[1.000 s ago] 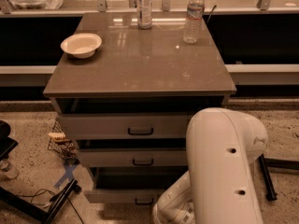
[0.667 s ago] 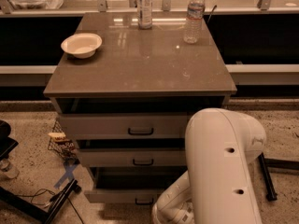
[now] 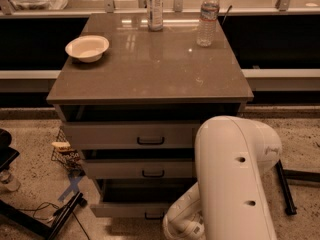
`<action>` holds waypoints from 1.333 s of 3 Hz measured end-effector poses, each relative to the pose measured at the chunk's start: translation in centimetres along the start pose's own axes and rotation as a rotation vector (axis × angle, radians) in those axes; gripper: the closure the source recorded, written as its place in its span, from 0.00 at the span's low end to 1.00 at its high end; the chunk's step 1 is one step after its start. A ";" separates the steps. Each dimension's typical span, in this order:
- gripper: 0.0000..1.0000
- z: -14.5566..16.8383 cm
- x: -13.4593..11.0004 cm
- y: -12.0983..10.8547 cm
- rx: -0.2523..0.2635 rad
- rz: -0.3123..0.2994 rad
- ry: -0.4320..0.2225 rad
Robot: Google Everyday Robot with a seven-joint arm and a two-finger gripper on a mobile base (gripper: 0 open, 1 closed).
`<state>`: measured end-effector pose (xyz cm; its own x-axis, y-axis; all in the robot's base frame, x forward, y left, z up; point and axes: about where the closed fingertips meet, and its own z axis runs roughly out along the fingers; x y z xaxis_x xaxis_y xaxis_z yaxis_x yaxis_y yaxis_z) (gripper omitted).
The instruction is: Open bottom drawer
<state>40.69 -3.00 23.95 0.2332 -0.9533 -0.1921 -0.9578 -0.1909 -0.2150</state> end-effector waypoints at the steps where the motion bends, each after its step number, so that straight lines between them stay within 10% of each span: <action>1: 1.00 1.8 1.4 -4.0 0.068 -0.011 0.027; 4: 1.00 1.1 5.6 -12.0 0.209 -0.022 0.136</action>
Offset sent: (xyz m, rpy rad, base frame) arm 0.1173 -0.0093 -0.0132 -0.0418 -0.2041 -0.0532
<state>53.65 -5.79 24.38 0.2151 -0.9749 -0.0580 -0.8938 -0.1726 -0.4138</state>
